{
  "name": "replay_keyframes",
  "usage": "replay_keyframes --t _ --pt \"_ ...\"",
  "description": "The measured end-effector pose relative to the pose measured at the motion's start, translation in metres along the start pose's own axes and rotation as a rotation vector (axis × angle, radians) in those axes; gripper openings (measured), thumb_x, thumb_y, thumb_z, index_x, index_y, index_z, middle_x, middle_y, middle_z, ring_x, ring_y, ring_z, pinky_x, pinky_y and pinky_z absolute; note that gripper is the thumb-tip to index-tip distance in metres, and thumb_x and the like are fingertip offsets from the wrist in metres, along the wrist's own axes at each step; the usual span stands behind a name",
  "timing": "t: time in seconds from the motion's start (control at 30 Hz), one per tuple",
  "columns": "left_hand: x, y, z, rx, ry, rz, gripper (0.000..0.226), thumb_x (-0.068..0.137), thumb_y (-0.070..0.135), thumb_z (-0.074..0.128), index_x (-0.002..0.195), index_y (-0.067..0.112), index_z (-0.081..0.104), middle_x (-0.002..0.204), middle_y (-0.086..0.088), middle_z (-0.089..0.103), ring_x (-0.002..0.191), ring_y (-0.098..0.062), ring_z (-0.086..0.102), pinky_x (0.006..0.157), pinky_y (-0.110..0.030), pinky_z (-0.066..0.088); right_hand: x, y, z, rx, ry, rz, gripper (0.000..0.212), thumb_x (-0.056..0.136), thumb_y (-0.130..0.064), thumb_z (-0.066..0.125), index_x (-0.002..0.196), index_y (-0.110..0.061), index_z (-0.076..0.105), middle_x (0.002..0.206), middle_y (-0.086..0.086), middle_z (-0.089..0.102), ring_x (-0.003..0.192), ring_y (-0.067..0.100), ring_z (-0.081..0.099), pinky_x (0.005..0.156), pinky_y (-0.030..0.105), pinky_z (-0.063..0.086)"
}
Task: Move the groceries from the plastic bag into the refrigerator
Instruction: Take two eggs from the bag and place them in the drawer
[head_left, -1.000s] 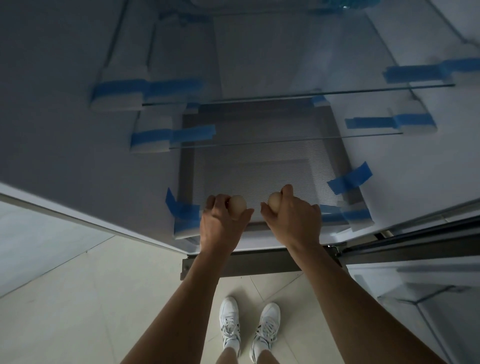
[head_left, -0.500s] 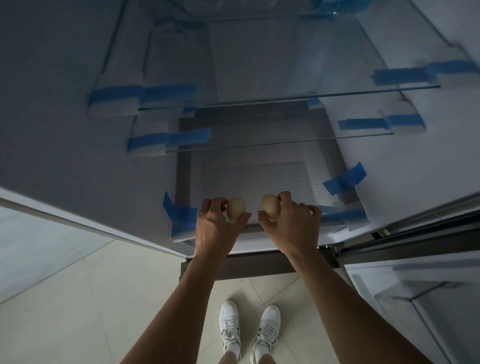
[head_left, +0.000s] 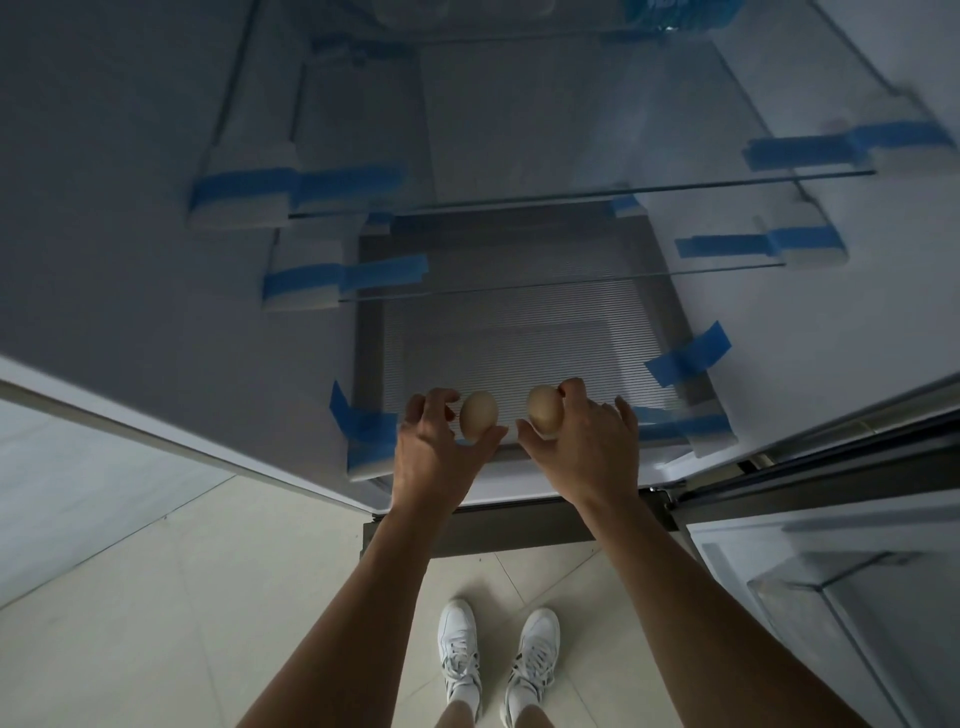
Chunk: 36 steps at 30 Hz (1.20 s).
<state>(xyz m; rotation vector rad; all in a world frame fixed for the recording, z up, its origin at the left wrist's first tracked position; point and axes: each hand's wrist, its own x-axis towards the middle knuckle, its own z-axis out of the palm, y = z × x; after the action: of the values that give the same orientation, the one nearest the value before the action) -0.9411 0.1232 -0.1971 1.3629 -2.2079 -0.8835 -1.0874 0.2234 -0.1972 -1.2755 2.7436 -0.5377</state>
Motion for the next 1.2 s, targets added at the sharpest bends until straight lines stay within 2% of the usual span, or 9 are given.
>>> replay_keyframes --t 0.2,0.33,0.4,0.5,0.57,0.7,0.83,1.0,1.2 --pt "-0.024 0.008 -0.019 -0.022 0.016 0.059 0.078 0.070 0.047 0.083 0.131 0.013 0.048 0.117 -0.011 0.056 0.093 -0.018 0.054 0.070 -0.018 0.044 -0.020 0.006 -0.025 -0.045 0.124 -0.048 0.065 0.076 -0.065 0.068 0.115 -0.014 0.057 0.092 0.006 0.074 0.091 0.030 0.070 0.102 0.053 0.046" --pt "-0.066 0.000 -0.034 0.141 0.097 0.199 0.062 0.078 0.047 0.069 0.126 0.012 0.050 0.116 -0.015 0.059 0.100 -0.028 0.060 0.076 -0.036 0.054 -0.061 0.014 -0.034 -0.019 0.191 -0.058 0.057 0.084 -0.060 0.058 0.116 -0.013 0.061 0.095 0.005 0.072 0.092 0.025 0.068 0.093 0.047 0.050" --pt "-0.085 -0.009 -0.040 0.224 0.076 0.217 0.052 0.084 0.044 0.061 0.124 0.012 0.050 0.119 -0.015 0.059 0.104 -0.030 0.058 0.082 -0.043 0.055 -0.086 0.022 -0.028 0.069 0.155 -0.009 0.049 0.089 -0.056 0.054 0.114 -0.015 0.062 0.087 0.000 0.070 0.083 0.017 0.066 0.088 0.043 0.050" --pt "-0.099 -0.025 -0.044 0.331 -0.026 0.229 0.057 0.089 0.049 0.046 0.133 0.013 0.049 0.136 -0.012 0.054 0.124 -0.032 0.053 0.098 -0.047 0.049 -0.114 0.035 -0.007 0.296 0.060 0.165 0.038 0.096 -0.054 0.048 0.107 -0.019 0.060 0.071 -0.012 0.060 0.065 0.005 0.060 0.073 0.034 0.054" --pt "-0.098 -0.032 -0.044 0.403 -0.086 0.261 0.064 0.091 0.051 0.041 0.142 0.011 0.044 0.150 -0.013 0.046 0.141 -0.032 0.040 0.110 -0.051 0.041 -0.123 0.040 0.013 0.451 -0.020 0.298 0.043 0.095 -0.057 0.044 0.103 -0.018 0.060 0.071 -0.014 0.059 0.065 0.008 0.062 0.063 0.028 0.050" --pt "-0.088 -0.044 -0.037 0.519 -0.197 0.340 0.073 0.093 0.054 0.035 0.153 0.013 0.029 0.161 -0.008 0.026 0.150 -0.026 0.020 0.118 -0.052 0.027 -0.110 0.034 0.047 0.926 -0.184 0.846 0.030 0.103 -0.036 0.049 0.115 -0.012 0.061 0.096 0.002 0.067 0.093 0.023 0.068 0.081 0.035 0.054" --pt "-0.083 -0.056 -0.033 0.588 -0.244 0.353 0.075 0.092 0.052 0.035 0.155 0.012 0.023 0.162 -0.009 0.020 0.151 -0.026 0.015 0.119 -0.052 0.026 -0.083 0.022 0.071 1.564 -0.218 1.280 0.048 0.104 -0.046 0.041 0.131 -0.009 0.053 0.123 0.014 0.063 0.111 0.030 0.063 0.099 0.043 0.048" --pt "-0.080 -0.060 -0.034 0.632 -0.264 0.365 0.076 0.091 0.050 0.041 0.154 0.011 0.025 0.161 -0.011 0.023 0.150 -0.028 0.018 0.117 -0.054 0.029 -0.060 0.009 0.090 1.890 -0.113 1.444 0.064 0.101 -0.058 0.040 0.145 -0.011 0.043 0.140 0.018 0.053 0.127 0.037 0.053 0.110 0.046 0.040" --pt "-0.079 -0.058 -0.034 0.625 -0.256 0.368 0.072 0.090 0.047 0.042 0.152 0.011 0.031 0.158 -0.011 0.030 0.147 -0.029 0.025 0.114 -0.054 0.034 -0.047 0.002 0.100 2.039 -0.067 1.438 0.067 0.098 -0.064 0.039 0.143 -0.015 0.046 0.144 0.016 0.051 0.130 0.036 0.050 0.111 0.047 0.037"
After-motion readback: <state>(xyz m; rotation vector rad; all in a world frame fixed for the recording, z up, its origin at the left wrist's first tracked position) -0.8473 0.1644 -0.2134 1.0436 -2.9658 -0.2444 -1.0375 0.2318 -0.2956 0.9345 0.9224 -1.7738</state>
